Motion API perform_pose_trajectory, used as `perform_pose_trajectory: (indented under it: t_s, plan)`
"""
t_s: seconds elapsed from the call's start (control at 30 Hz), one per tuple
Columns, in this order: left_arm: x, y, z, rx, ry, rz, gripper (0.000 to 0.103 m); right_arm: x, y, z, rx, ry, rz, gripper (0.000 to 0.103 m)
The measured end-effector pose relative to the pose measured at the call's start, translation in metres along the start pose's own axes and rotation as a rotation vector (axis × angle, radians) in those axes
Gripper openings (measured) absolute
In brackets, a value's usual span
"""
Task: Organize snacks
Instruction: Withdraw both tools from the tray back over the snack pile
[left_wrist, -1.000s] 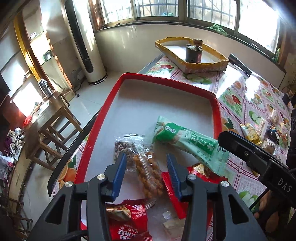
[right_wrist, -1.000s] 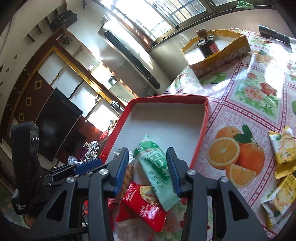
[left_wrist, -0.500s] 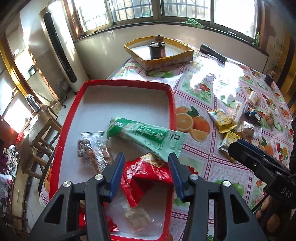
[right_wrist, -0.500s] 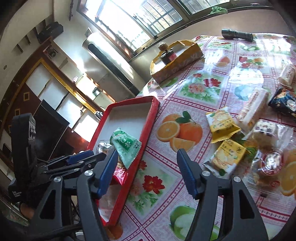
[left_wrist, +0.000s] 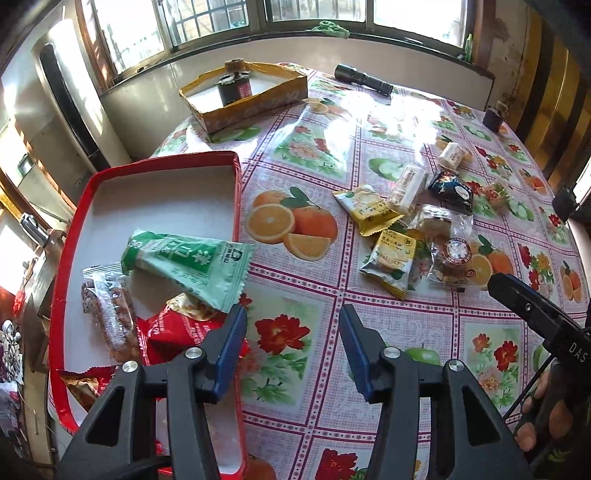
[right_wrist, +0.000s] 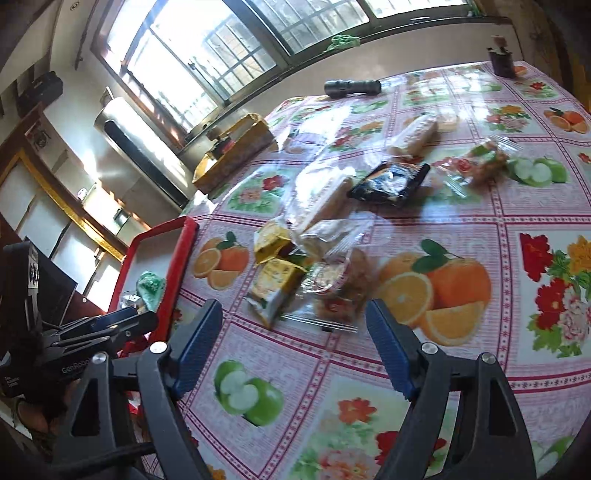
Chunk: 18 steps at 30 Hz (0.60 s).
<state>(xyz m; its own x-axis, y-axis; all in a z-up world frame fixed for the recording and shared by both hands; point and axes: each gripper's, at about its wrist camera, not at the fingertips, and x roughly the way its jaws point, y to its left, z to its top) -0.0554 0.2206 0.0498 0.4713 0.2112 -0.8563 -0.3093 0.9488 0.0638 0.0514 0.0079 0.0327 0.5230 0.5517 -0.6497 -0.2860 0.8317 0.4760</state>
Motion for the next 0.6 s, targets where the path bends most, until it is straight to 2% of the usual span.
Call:
perform_pose_trajectory:
  t_s: [0.3, 0.6]
  plan:
    - [0.015, -0.025, 0.001, 0.027, 0.033, -0.051, 0.052, -0.01, -0.02, -0.008, -0.015, 0.008, -0.119, 0.081]
    - [0.036, -0.036, 0.012, 0.043, 0.072, -0.065, 0.052, -0.01, -0.017, 0.007, -0.086, -0.011, -0.102, 0.081]
